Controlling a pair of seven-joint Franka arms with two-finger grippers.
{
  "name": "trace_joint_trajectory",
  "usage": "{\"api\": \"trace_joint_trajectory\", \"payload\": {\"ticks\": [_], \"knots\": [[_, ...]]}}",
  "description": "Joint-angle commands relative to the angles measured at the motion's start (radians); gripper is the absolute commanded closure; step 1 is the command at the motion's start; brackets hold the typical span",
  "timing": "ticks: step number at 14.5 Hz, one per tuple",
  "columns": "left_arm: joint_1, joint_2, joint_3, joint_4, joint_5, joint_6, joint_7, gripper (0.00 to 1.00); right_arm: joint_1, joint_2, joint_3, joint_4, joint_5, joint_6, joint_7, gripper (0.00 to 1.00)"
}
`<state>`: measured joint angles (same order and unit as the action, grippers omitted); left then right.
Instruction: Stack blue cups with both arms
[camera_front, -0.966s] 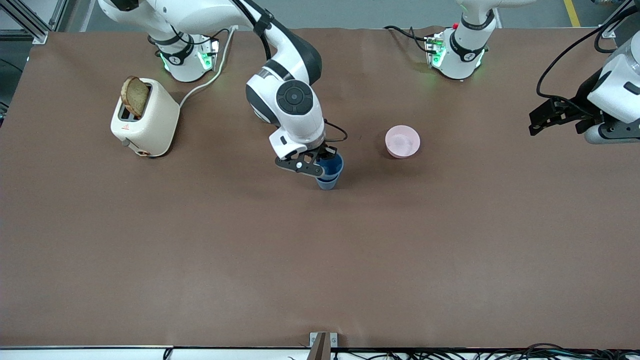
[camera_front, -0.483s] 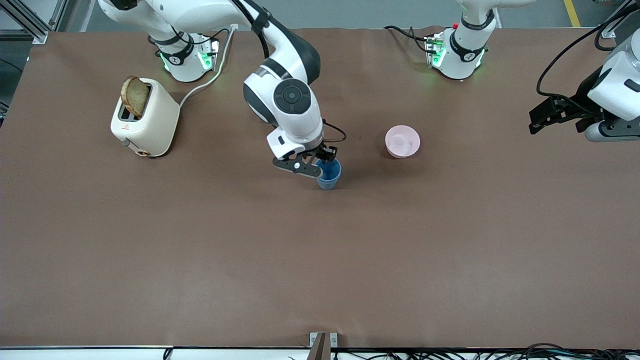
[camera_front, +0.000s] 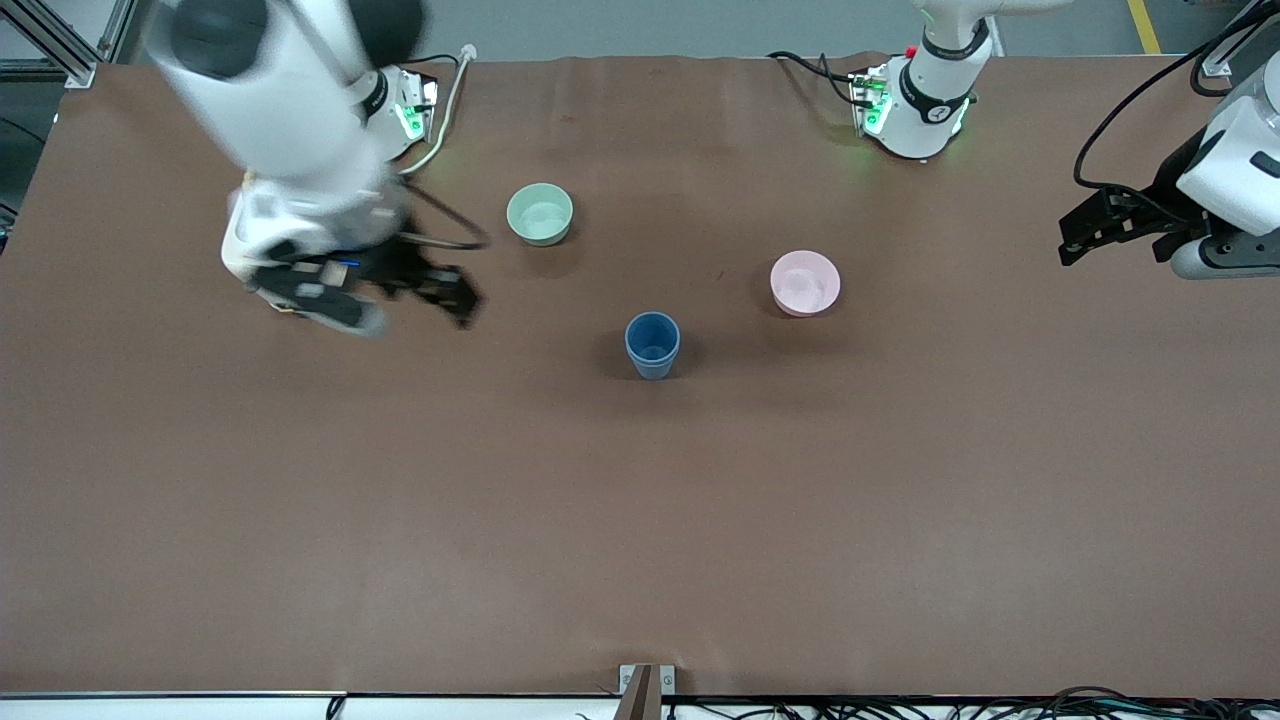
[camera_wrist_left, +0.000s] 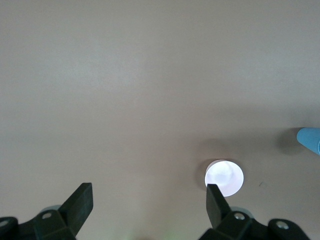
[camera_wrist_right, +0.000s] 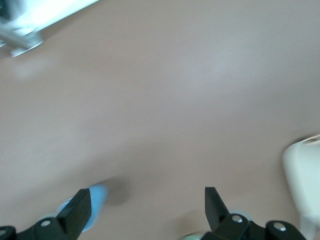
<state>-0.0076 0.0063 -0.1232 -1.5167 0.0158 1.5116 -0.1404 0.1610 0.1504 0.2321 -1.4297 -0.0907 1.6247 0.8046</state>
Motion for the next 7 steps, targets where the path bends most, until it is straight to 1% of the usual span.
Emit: {"api": "trace_joint_trajectory", "payload": {"ticks": [1,2,3,5,7], "knots": [[-0.002,-0.017,0.002,-0.011,-0.002,-0.001,0.015,0.0,-0.153,-0.075,-0.019,-0.051,-0.035,-0.077,-0.28,0.0],[-0.003,-0.017,0.001,-0.011,-0.002,-0.001,0.015,0.0,-0.152,-0.089,-0.096,-0.051,-0.029,-0.086,-0.424,0.0],[-0.005,-0.015,0.002,-0.01,-0.002,0.001,0.015,0.0,-0.152,-0.094,-0.161,-0.052,-0.021,-0.086,-0.527,0.0],[-0.006,-0.014,0.001,-0.01,-0.002,0.004,0.015,0.0,-0.163,-0.098,-0.217,-0.055,0.0,-0.078,-0.655,0.0],[-0.008,-0.014,0.001,-0.01,-0.002,0.004,0.015,0.0,-0.164,-0.1,-0.267,-0.06,0.067,-0.068,-0.671,0.0]]}}
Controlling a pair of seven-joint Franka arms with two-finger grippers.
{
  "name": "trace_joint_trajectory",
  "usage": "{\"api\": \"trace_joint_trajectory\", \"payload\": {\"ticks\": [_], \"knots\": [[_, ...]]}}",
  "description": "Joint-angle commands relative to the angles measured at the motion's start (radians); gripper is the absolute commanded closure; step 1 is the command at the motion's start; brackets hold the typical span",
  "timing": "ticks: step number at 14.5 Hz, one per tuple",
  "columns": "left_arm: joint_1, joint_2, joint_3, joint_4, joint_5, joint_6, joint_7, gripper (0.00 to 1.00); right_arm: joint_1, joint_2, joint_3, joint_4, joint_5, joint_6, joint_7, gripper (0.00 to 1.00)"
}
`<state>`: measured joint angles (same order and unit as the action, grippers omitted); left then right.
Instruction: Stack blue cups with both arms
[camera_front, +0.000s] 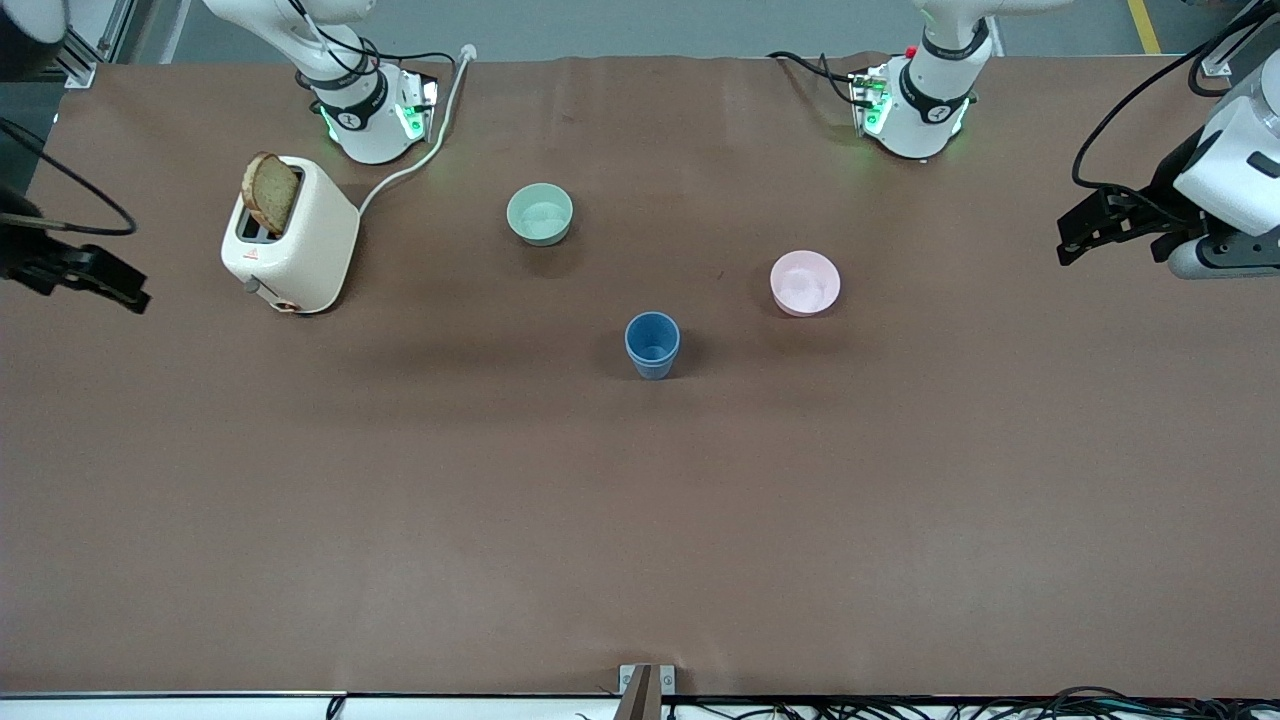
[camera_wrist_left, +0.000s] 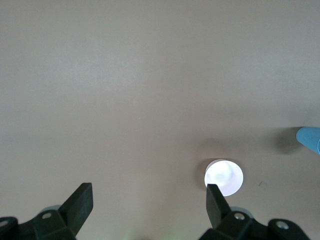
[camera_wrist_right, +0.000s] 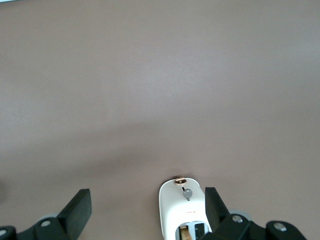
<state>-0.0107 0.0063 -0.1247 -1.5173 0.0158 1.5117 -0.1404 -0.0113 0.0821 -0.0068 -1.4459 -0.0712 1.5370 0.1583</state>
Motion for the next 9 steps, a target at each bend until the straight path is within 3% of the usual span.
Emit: {"api": "trace_joint_trajectory", "payload": {"ticks": [1,9], "knots": [[-0.005,-0.014,0.002,-0.009,-0.002,0.004,0.015,0.0,0.008,-0.031,-0.03,-0.044,0.05,0.018,-0.034,0.0],[-0.005,-0.009,0.002,-0.001,-0.007,0.009,0.015,0.0,0.008,-0.031,-0.022,-0.034,0.05,-0.018,-0.071,0.0]]}}
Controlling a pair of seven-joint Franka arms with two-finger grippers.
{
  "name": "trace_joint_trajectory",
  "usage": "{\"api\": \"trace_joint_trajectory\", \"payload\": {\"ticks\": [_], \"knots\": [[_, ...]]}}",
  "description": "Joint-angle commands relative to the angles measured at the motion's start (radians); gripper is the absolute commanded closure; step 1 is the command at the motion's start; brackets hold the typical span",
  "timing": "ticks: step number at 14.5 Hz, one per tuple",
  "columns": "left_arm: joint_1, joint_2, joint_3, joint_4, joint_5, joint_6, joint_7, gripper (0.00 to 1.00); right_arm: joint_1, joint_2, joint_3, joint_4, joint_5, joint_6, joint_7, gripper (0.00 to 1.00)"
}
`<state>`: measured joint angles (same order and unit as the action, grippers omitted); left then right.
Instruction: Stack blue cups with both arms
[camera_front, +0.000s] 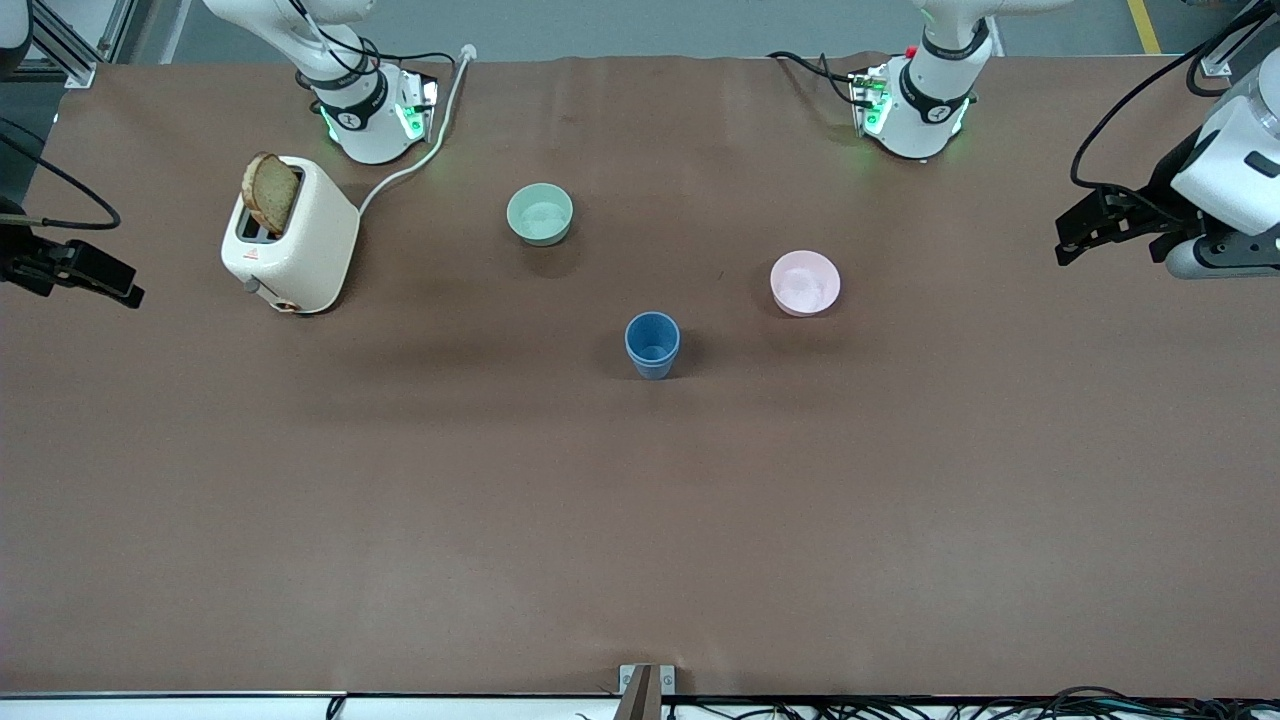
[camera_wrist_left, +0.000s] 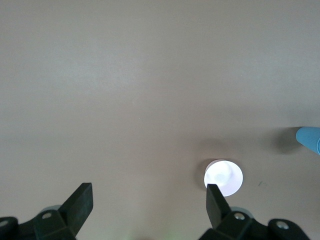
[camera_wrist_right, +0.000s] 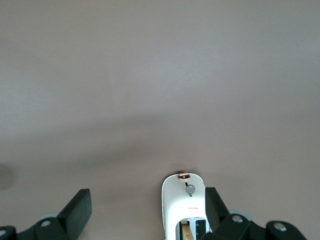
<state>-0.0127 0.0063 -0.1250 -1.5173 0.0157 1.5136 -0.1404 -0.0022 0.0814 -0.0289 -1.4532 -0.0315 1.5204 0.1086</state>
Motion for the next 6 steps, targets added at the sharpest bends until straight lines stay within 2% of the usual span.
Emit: {"api": "trace_joint_trajectory", "payload": {"ticks": [1,6], "knots": [[-0.003,-0.009,0.002,0.0,-0.007,0.007,0.015,0.0,-0.001,-0.031,-0.002,-0.027,0.01,-0.002,-0.044,0.0],[0.002,-0.006,0.004,0.028,-0.003,0.003,0.008,0.0,-0.012,-0.031,0.0,-0.029,0.01,-0.006,-0.066,0.0]]}}
